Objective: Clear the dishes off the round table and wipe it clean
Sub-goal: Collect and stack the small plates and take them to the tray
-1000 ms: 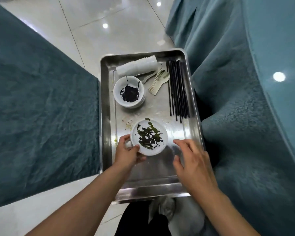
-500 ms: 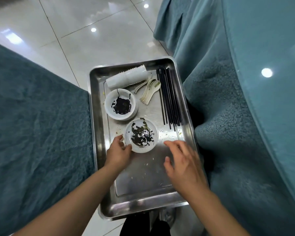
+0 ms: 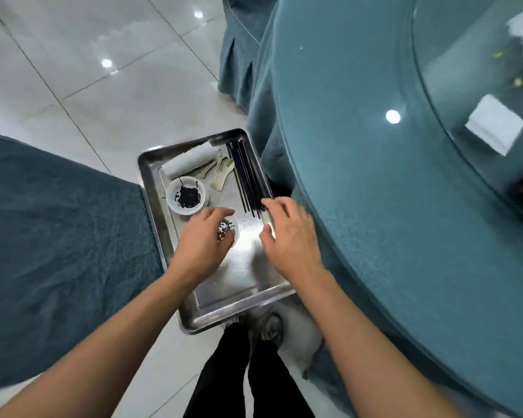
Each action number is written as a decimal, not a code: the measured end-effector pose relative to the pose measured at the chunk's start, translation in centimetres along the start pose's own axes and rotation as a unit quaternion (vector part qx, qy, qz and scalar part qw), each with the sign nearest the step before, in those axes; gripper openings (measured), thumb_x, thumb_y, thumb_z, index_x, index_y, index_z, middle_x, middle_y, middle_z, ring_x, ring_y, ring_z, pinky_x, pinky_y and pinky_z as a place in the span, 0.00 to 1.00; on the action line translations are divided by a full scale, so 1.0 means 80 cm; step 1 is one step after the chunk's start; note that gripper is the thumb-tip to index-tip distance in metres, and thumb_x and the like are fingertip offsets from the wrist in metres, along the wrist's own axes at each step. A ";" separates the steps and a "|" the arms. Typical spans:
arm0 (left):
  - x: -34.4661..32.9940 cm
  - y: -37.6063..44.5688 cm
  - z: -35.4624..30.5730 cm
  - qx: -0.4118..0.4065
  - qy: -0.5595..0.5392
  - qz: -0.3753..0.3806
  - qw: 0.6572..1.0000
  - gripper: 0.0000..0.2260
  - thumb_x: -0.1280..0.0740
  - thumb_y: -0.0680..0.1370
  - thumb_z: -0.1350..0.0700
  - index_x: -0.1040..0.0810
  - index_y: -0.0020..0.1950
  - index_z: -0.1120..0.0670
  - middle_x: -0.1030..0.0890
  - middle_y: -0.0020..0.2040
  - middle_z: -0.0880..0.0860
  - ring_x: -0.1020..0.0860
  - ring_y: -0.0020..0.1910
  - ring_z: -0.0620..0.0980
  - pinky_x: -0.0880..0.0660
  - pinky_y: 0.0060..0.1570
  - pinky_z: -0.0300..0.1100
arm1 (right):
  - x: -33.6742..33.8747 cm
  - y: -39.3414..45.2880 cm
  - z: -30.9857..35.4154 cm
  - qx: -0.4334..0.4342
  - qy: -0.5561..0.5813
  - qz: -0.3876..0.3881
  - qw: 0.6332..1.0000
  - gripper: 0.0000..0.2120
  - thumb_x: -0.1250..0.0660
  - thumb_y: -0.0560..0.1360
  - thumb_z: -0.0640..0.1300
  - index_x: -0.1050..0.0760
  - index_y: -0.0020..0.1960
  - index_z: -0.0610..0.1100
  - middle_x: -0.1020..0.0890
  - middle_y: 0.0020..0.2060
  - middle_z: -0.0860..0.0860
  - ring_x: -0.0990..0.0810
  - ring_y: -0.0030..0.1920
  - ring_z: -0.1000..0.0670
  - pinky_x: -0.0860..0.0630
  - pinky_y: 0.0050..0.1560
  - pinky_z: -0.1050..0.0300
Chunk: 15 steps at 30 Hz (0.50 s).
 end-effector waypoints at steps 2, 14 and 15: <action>0.015 -0.010 -0.037 -0.034 0.009 0.005 0.999 0.17 0.33 0.80 0.51 0.26 0.70 0.49 0.23 0.65 0.51 0.25 0.63 0.52 0.27 0.65 0.54 | 0.034 -0.009 0.002 -0.015 -0.003 -0.009 1.000 0.23 0.37 0.77 0.45 0.33 0.72 0.50 0.29 0.66 0.49 0.28 0.63 0.47 0.31 0.66 0.46; 0.033 -0.025 -0.186 -0.170 0.045 0.033 0.984 0.16 0.33 0.81 0.53 0.24 0.68 0.49 0.23 0.63 0.49 0.25 0.62 0.54 0.34 0.63 0.47 | 0.182 -0.067 -0.078 -0.130 0.012 -0.155 0.979 0.24 0.34 0.73 0.44 0.28 0.69 0.48 0.25 0.60 0.47 0.25 0.56 0.43 0.28 0.59 0.45; 0.029 -0.022 -0.197 -0.176 0.049 0.035 0.983 0.16 0.33 0.80 0.53 0.24 0.68 0.49 0.23 0.63 0.50 0.25 0.62 0.54 0.34 0.63 0.48 | 0.189 -0.072 -0.092 -0.143 0.014 -0.163 0.976 0.24 0.34 0.73 0.45 0.28 0.69 0.48 0.25 0.60 0.47 0.25 0.56 0.43 0.28 0.58 0.44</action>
Point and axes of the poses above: each hand's wrist, its own y-axis towards the middle knuckle, its own x-axis out of the back of the hand, z = x × y, the point moved 5 cm from there along y, towards the middle knuckle
